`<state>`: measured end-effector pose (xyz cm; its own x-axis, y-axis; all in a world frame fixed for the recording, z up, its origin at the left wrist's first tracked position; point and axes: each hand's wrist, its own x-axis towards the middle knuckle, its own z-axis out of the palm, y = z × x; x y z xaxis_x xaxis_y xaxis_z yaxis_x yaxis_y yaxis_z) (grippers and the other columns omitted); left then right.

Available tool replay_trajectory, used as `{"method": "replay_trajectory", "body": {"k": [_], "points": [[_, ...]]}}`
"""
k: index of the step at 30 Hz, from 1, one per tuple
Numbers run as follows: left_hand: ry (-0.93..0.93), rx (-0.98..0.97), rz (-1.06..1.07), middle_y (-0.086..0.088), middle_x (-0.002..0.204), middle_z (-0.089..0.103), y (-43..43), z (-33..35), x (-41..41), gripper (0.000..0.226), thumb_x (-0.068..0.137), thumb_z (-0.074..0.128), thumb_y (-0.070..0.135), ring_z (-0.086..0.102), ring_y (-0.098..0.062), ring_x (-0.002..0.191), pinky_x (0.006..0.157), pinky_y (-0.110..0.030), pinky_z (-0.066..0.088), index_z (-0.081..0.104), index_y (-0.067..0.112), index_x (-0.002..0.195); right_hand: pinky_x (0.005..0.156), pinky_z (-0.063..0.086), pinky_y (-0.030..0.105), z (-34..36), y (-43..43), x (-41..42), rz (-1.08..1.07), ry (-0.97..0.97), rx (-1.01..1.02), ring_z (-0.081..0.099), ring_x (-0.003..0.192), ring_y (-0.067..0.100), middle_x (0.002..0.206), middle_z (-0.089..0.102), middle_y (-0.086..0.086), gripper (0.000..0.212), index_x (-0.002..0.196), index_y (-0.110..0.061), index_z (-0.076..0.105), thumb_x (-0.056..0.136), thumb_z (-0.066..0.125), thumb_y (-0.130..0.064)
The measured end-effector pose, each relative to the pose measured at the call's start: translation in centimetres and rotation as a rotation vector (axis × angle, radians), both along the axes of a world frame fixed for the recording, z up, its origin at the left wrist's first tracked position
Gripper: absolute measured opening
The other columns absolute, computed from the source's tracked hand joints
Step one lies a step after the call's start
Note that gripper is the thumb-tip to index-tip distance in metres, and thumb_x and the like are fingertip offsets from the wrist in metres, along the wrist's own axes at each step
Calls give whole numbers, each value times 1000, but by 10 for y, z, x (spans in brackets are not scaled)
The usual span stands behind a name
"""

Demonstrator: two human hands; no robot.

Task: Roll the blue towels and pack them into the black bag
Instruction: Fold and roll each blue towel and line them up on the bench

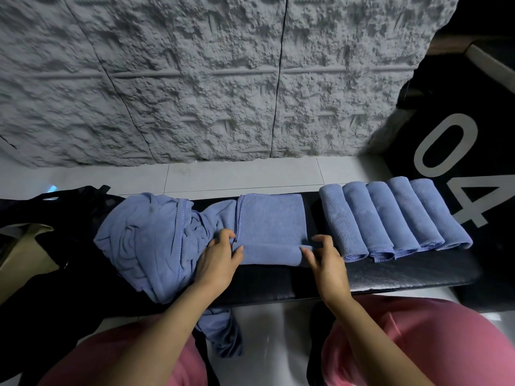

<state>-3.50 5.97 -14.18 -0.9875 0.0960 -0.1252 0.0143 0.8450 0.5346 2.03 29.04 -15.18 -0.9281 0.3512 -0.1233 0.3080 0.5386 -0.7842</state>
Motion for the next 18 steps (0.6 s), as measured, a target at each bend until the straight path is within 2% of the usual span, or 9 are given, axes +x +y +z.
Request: {"method": "replay_trajectory", "body": {"k": [2,6,9,10,12,14,16,18], "points": [[22,-31,2,-4,100,60,1,2,1,27,92,50,37,58,-24,84,63,-32,45,38,22,111,75,45,35,2,-2,0,16,-20,65,53,85,19,96,53,3,25,107,-25,47,91,57,-41],[187,-3,-55,4,113,52,2,4,1,27,89,59,24,46,-17,106,78,-32,49,50,21,114,68,40,30,7,-3,-1,59,173,300,40,90,14,99,48,-10,15,96,-19,55,87,65,-25],[379,-83,-231,9,102,56,2,4,1,20,79,72,12,45,-13,94,70,-33,51,63,20,94,71,42,28,5,-3,0,225,327,499,41,91,14,99,58,-13,9,93,-21,62,86,59,-19],[434,-125,-281,10,98,59,1,2,1,20,74,77,14,45,-13,92,70,-33,51,67,21,89,72,42,28,4,-4,2,265,355,544,43,93,14,99,61,-14,13,94,-22,64,85,55,-22],[448,-185,-349,9,101,62,-2,2,1,30,66,82,29,45,-14,97,74,-35,50,70,21,92,76,37,28,1,-5,5,293,370,595,45,100,16,108,62,-15,20,100,-24,66,85,53,-31],[372,-253,-399,6,113,61,-4,3,2,52,58,84,38,44,-16,106,81,-37,50,69,21,104,81,37,30,-3,-4,7,321,309,634,44,110,21,123,59,-9,31,110,-25,65,82,66,-36],[320,-307,-406,5,118,58,-4,2,4,65,54,87,35,42,-17,109,85,-38,50,65,22,113,83,42,35,-5,-3,6,340,197,645,41,116,25,133,51,-3,48,120,-28,60,74,77,-32],[316,-289,-378,8,116,58,-4,0,4,66,55,89,25,41,-15,107,84,-37,50,63,22,116,86,41,33,-3,-5,4,299,135,605,38,119,26,137,46,-2,53,124,-32,56,76,75,-21]]}}
